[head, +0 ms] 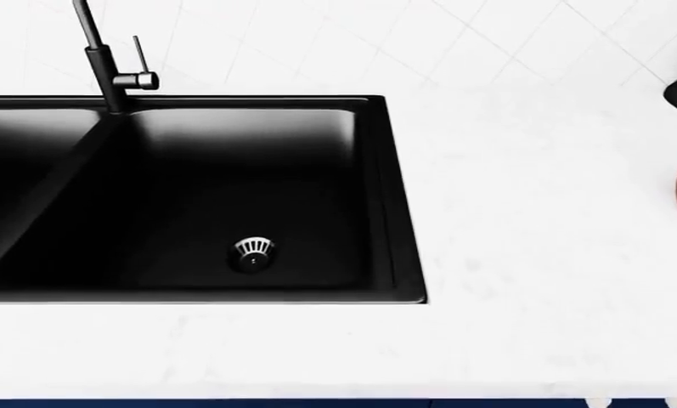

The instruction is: Move the fresh-baked cupcake off the tray onto the counter, and place the bowl used for mixing into the sink.

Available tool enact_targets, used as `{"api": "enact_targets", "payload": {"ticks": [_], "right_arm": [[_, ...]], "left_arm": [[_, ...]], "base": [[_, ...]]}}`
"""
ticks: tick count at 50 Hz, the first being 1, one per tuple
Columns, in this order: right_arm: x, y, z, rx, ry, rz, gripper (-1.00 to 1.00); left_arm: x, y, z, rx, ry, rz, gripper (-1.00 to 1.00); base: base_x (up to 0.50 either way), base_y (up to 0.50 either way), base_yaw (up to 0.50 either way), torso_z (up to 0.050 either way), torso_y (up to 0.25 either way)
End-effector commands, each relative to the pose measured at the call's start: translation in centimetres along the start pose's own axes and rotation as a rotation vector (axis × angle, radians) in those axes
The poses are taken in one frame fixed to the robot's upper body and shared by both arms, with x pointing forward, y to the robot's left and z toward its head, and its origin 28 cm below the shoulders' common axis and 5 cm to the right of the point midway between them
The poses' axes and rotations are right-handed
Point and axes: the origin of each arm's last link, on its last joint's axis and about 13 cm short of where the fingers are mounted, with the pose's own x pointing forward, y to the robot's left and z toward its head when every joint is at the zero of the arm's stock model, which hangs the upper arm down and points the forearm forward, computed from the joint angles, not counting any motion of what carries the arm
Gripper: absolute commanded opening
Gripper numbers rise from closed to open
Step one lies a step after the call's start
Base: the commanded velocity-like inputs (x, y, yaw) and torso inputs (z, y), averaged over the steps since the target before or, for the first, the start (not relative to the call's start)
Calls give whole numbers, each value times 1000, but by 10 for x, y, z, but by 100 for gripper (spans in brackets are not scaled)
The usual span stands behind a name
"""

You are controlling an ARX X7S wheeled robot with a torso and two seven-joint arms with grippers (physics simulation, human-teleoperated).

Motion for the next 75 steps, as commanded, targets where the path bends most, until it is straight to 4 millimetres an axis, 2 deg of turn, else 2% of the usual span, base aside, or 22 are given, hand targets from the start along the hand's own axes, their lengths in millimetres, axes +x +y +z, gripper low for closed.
{"api": "enact_targets", "payload": {"ticks": [1, 26, 37, 41, 75], "right_arm": [[1, -4, -5, 1, 6, -24, 100], [-6, -12, -14, -29, 43, -23, 100], [-8, -21, -29, -69, 121, -46, 100], [-12, -20, -39, -86, 197, -17, 100], [-29, -27, -66, -138, 360, 74, 100]], "left_arm": [[1, -1, -1, -1, 2, -4, 100], [-3, -2, -3, -2, 2, -2, 100], [-2, -4, -3, -2, 3, -5, 100], [-1, -4, -2, -2, 2, -8, 100], [0, -5, -8, 9, 11, -34, 100]], "base": [[145, -16, 0, 0, 0], [37, -5, 0, 0, 0], [0, 0, 0, 0, 0], [0, 0, 0, 0, 0], [0, 0, 0, 0, 0]]}}
